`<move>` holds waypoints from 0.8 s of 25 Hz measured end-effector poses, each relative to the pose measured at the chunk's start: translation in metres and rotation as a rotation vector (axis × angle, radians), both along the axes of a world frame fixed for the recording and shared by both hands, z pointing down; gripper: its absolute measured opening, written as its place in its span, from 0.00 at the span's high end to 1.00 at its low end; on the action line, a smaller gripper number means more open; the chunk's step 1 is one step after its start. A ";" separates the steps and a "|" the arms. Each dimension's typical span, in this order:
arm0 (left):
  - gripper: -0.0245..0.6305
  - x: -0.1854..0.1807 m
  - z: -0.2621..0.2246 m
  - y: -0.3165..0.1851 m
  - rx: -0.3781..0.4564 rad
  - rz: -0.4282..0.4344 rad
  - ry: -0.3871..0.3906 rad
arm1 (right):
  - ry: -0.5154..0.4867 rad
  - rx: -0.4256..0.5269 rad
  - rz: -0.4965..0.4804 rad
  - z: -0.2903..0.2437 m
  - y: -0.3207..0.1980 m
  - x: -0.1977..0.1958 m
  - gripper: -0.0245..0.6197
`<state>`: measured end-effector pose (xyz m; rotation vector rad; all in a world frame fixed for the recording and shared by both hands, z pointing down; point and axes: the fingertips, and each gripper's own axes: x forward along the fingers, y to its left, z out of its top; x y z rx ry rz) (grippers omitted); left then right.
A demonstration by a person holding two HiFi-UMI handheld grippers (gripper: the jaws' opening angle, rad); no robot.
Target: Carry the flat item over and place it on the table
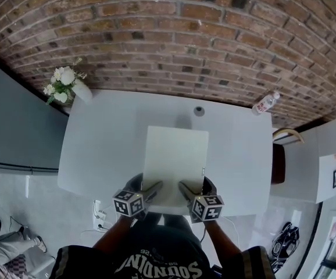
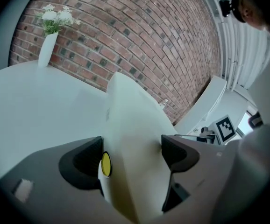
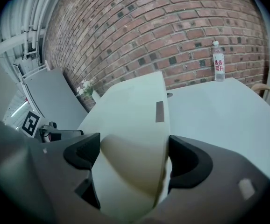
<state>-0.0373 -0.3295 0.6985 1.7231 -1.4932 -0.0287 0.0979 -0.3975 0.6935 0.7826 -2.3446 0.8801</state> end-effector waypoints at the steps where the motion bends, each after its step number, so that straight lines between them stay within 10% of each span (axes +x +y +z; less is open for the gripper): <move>1: 0.34 0.001 0.002 -0.003 -0.002 0.001 0.001 | 0.002 -0.001 0.003 0.002 -0.002 0.001 0.24; 20: 0.35 -0.021 0.016 -0.074 -0.017 -0.011 0.024 | 0.014 0.000 0.013 0.015 -0.078 -0.019 0.25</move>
